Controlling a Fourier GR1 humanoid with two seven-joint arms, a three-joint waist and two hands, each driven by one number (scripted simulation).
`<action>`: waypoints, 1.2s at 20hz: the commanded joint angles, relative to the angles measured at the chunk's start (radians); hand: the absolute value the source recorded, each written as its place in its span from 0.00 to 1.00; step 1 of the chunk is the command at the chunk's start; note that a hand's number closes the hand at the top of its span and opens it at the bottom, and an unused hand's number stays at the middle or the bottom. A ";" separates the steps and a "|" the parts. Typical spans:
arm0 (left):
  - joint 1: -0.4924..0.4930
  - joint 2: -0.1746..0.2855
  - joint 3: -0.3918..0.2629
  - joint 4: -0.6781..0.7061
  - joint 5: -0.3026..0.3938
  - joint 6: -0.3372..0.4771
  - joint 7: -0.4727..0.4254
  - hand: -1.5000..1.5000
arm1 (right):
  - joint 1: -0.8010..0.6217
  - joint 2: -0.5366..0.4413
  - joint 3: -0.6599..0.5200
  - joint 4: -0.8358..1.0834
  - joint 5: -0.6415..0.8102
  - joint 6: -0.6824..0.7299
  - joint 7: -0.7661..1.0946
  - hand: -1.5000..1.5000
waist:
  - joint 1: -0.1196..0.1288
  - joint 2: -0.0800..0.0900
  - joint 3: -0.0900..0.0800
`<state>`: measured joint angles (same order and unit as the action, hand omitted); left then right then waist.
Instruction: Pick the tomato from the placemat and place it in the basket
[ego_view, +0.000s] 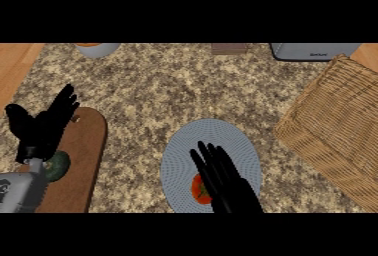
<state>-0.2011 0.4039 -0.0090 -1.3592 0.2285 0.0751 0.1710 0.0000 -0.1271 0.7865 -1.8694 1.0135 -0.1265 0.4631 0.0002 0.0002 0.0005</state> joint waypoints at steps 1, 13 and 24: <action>0.024 -0.041 -0.007 0.026 -0.045 -0.005 -0.044 0.50 | -0.012 0.004 -0.052 0.095 -0.012 0.008 -0.041 0.00 | 0.000 0.000 0.000; -0.033 -0.035 0.077 -0.033 -0.072 -0.052 0.084 0.50 | 0.038 0.027 -0.075 0.155 0.040 0.022 -0.106 0.00 | -0.002 -0.001 0.000; 0.022 -0.082 0.117 -0.029 -0.089 -0.096 0.039 0.50 | 0.073 0.043 -0.083 0.251 0.005 -0.045 -0.283 0.00 | 0.000 -0.001 0.000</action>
<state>-0.1927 0.3282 0.0906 -1.3666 0.1355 -0.0044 0.1892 0.0656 -0.1120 0.6856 -1.6785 0.9967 -0.1165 0.2317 -0.0007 -0.0005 0.0000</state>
